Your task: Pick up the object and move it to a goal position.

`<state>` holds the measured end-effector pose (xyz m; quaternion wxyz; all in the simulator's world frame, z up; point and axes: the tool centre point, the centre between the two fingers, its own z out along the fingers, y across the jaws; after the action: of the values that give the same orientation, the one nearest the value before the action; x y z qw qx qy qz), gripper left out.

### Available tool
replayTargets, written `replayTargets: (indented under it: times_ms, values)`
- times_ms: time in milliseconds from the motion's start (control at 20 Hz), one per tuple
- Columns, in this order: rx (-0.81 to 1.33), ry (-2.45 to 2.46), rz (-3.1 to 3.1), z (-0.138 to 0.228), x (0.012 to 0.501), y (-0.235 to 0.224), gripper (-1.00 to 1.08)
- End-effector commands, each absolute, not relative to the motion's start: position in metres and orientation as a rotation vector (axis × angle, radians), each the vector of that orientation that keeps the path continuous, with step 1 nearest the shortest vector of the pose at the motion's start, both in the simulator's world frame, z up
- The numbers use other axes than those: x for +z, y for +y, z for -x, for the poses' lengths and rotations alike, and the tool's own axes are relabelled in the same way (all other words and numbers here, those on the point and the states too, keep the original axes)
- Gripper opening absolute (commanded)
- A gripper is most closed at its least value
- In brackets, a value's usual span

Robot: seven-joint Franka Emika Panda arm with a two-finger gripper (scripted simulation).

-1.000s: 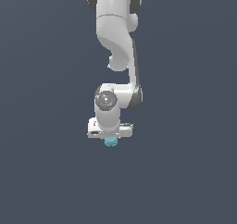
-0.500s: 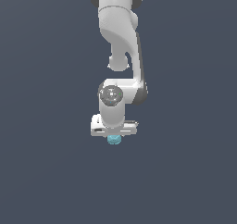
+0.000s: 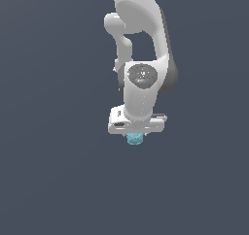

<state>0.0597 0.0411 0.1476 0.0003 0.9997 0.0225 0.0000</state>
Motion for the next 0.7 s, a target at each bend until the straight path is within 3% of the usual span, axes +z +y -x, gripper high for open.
replayTargets:
  times_ms: [0,650]
  values:
    - [0.000,0.071,-3.140,-0.060,0.173,0.059,-1.00]
    - [0.000,0.071,-3.140,-0.069,0.289,0.144,-1.00]
